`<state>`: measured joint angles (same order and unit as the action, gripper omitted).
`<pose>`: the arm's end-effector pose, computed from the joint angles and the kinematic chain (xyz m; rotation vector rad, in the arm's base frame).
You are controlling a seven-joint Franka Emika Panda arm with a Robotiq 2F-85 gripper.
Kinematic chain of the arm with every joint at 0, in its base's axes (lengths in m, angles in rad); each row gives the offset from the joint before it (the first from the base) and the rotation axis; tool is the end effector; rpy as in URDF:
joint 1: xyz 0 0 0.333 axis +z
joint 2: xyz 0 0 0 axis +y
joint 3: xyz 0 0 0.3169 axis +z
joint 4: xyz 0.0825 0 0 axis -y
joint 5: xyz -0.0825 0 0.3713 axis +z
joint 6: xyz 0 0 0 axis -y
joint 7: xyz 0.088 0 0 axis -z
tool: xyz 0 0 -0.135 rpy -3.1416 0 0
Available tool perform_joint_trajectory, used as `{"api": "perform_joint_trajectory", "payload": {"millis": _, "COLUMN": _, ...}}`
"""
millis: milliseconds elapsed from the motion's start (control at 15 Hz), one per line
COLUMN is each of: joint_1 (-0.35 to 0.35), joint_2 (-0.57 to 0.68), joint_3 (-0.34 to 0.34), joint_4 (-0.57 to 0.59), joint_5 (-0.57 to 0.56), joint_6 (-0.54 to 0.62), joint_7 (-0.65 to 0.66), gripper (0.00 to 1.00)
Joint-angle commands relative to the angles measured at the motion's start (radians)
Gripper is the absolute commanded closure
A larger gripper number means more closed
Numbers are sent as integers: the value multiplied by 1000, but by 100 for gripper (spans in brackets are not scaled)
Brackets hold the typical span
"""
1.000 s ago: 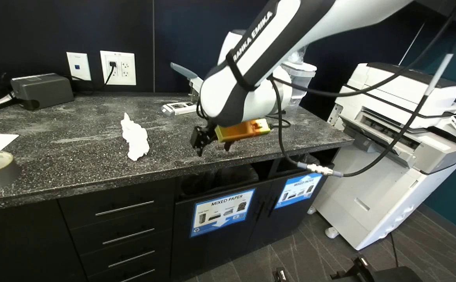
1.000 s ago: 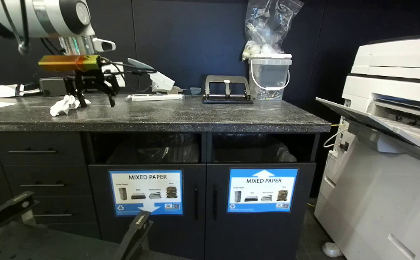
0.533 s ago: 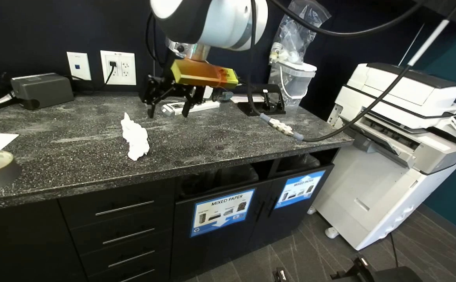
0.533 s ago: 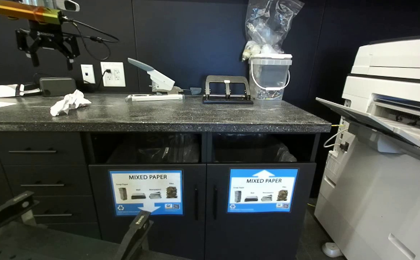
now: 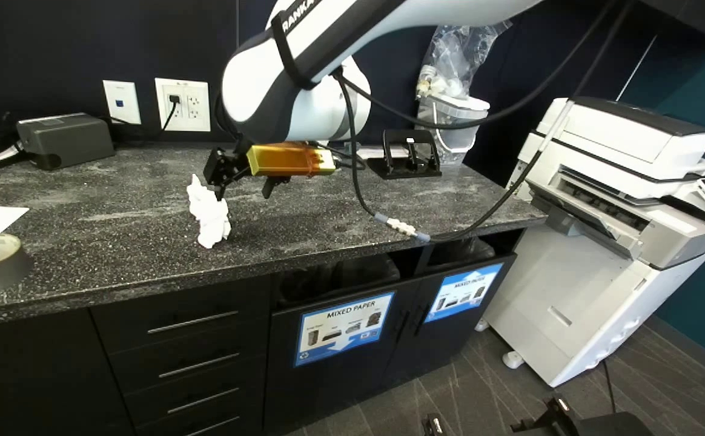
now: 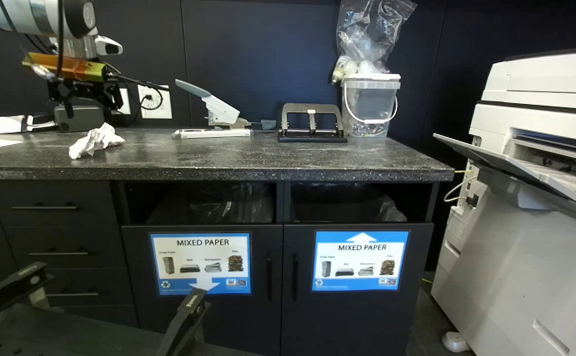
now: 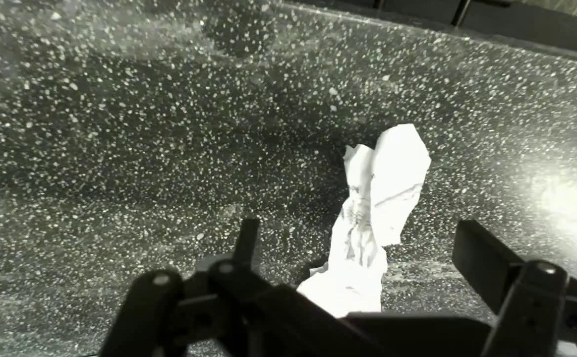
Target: Put the tissues into the rubbish bin.
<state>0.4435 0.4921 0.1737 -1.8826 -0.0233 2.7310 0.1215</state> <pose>0.5505 0.3810 0.2718 -2.8307 -0.6929 -0.4660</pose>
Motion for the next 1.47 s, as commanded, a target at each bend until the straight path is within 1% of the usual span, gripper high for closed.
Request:
{"api": "perform_joint_trajectory", "payload": {"millis": 0, "joint_1": -23, "joint_2": 137, "joint_3": 18, "joint_4": 140, "joint_5": -2, "joint_6": 39, "joint_7": -14, "gripper": 0}}
{"api": "perform_joint_trajectory", "payload": {"millis": 333, "joint_1": -39, "joint_2": 225, "joint_3": 68, "joint_4": 267, "joint_5": 24, "joint_6": -5, "joint_7": -41, "gripper": 0}}
{"api": "perform_joint_trajectory", "payload": {"millis": 533, "joint_1": -26, "joint_2": 266, "joint_3": 83, "joint_4": 312, "joint_5": 26, "joint_6": -27, "joint_7": -41, "gripper": 0}}
{"api": "perform_joint_trajectory", "payload": {"millis": 667, "joint_1": -6, "joint_2": 293, "joint_3": 75, "joint_4": 335, "joint_5": 13, "joint_6": -43, "joint_7": -32, "gripper": 0}}
{"api": "perform_joint_trajectory", "payload": {"millis": 933, "joint_1": 42, "joint_2": 325, "joint_3": 31, "joint_4": 375, "joint_5": -21, "joint_6": -89, "joint_7": -3, "gripper": 0}}
{"api": "perform_joint_trajectory", "payload": {"millis": 1000, "joint_1": 47, "joint_2": 335, "joint_3": 28, "joint_4": 383, "joint_5": -23, "joint_6": -90, "joint_7": -5, "gripper": 25}}
{"api": "perform_joint_trajectory", "payload": {"millis": 1067, "joint_1": 53, "joint_2": 343, "joint_3": 21, "joint_4": 390, "joint_5": -26, "joint_6": -90, "joint_7": -2, "gripper": 26}}
{"api": "perform_joint_trajectory", "payload": {"millis": 1267, "joint_1": 62, "joint_2": 341, "joint_3": 8, "joint_4": 413, "joint_5": -31, "joint_6": -119, "joint_7": 0, "gripper": 49}}
{"api": "perform_joint_trajectory", "payload": {"millis": 1333, "joint_1": 66, "joint_2": 335, "joint_3": 5, "joint_4": 421, "joint_5": -31, "joint_6": -132, "joint_7": -1, "gripper": 58}}
{"api": "perform_joint_trajectory", "payload": {"millis": 1400, "joint_1": 67, "joint_2": 327, "joint_3": 2, "joint_4": 426, "joint_5": -32, "joint_6": -142, "joint_7": 1, "gripper": 65}}
